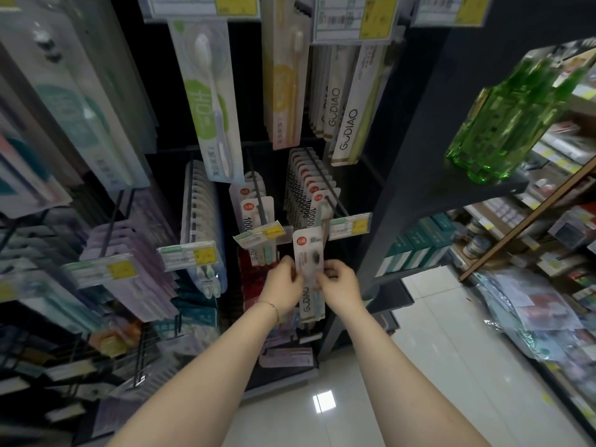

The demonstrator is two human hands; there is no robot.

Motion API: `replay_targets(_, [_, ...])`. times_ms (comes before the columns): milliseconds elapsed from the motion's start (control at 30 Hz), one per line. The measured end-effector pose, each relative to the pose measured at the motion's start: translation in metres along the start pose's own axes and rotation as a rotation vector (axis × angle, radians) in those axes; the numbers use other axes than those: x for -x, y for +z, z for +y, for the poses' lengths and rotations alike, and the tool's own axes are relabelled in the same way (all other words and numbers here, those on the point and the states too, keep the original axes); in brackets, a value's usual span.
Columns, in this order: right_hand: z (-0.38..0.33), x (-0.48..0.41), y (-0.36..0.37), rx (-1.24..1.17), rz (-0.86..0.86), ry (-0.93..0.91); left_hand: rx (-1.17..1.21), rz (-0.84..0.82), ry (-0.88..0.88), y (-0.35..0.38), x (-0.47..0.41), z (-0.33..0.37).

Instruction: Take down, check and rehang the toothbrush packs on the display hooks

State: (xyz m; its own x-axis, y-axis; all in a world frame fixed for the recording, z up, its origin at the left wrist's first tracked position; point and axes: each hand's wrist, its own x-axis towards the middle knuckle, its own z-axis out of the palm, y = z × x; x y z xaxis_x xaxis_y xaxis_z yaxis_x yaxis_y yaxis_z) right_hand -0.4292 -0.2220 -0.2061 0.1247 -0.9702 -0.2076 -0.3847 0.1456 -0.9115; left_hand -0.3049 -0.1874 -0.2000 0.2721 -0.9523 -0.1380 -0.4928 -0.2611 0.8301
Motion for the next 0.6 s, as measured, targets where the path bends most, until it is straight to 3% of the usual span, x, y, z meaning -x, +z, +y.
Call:
replay_targets(233, [0.000, 0.038, -0.004, -0.103, 0.034, -0.045, 0.096, 0.087, 0.100, -0.005, 0.042, 0.002])
replay_targets(600, [-0.046, 0.063, -0.031, -0.232, 0.091, -0.118, 0.237, 0.284, 0.260, -0.058, 0.057, 0.060])
